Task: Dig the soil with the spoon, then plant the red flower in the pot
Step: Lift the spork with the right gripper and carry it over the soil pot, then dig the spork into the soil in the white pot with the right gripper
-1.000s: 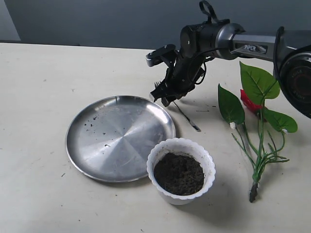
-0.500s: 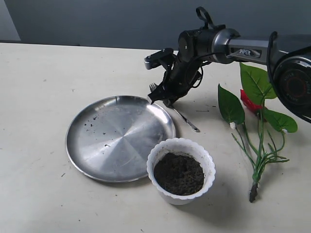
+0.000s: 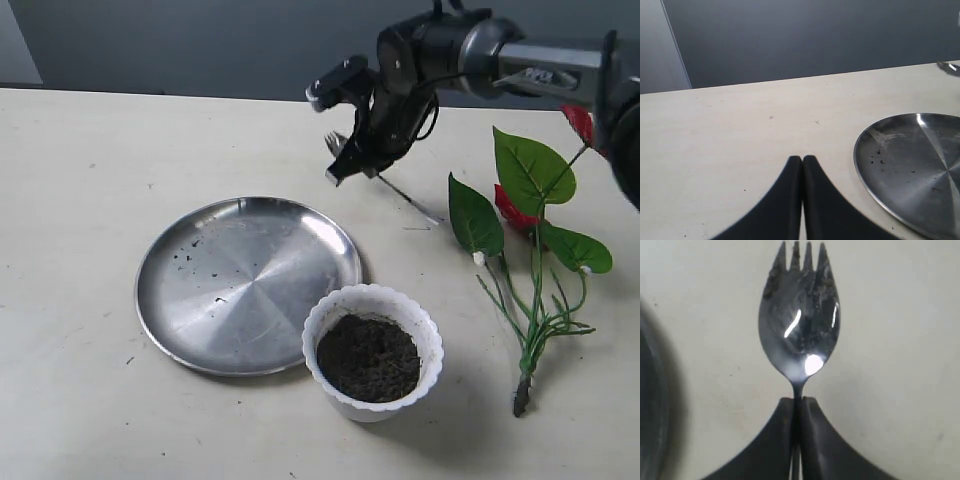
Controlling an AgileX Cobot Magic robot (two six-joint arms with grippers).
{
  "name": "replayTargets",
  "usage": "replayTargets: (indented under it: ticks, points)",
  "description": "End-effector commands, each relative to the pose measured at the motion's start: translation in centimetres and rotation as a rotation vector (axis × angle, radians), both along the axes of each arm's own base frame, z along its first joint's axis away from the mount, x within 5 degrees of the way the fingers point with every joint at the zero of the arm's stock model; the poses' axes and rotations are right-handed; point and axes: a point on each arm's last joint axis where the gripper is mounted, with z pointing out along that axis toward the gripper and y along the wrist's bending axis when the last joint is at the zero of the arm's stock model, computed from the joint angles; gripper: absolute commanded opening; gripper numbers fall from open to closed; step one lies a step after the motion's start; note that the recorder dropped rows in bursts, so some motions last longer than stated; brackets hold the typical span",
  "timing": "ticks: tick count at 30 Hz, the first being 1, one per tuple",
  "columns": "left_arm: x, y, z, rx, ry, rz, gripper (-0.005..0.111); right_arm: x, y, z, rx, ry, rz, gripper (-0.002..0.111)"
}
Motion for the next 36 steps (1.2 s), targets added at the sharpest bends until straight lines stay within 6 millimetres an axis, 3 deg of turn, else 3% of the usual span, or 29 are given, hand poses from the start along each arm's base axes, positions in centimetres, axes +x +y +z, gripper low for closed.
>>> replayTargets:
  ticks: [1, 9, 15, 16, 17, 18, 23, 25, 27, 30, 36]
  points:
    - [0.0, 0.0, 0.2, -0.008, -0.016, -0.006, 0.001, -1.1, -0.9, 5.8, -0.011, -0.079, 0.004, 0.0]
    - [0.0, 0.0, 0.2, -0.008, -0.016, -0.006, 0.001, -6.7, -1.0, 11.6, -0.157, 0.054, 0.134, 0.0]
    - [0.0, 0.0, 0.2, -0.008, -0.016, -0.006, 0.001, -11.4, 1.6, 13.9, -0.245, -0.023, 0.262, -0.001]
    - [0.0, 0.0, 0.2, -0.008, -0.016, -0.006, 0.001, -13.7, 2.4, 14.5, -0.259, -0.035, 0.318, -0.001]
    - [0.0, 0.0, 0.2, -0.008, -0.016, -0.006, 0.001, -14.7, 2.5, 14.6, -0.268, -0.037, 0.341, -0.001]
    - [0.0, 0.0, 0.2, -0.008, -0.016, -0.006, 0.001, -16.8, 2.8, 14.5, -0.286, -0.033, 0.378, -0.001]
    - [0.0, 0.0, 0.2, -0.008, -0.016, -0.006, 0.001, -22.4, 1.5, 12.0, -0.375, 0.02, 0.425, -0.001]
    - [0.0, 0.0, 0.2, -0.008, -0.016, -0.006, 0.001, -26.0, 0.8, 10.4, -0.427, 0.055, 0.515, -0.001]
    - [0.0, 0.0, 0.2, -0.008, -0.016, -0.006, 0.001, -28.0, 0.4, 9.7, -0.462, 0.055, 0.578, -0.001]
    - [0.0, 0.0, 0.2, -0.008, -0.016, -0.006, 0.001, -29.2, 0.6, 8.5, -0.514, 0.066, 0.633, -0.001]
    - [0.0, 0.0, 0.2, -0.008, -0.016, -0.006, 0.001, -27.6, 1.6, 5.5, -0.694, 0.064, 0.672, -0.001]
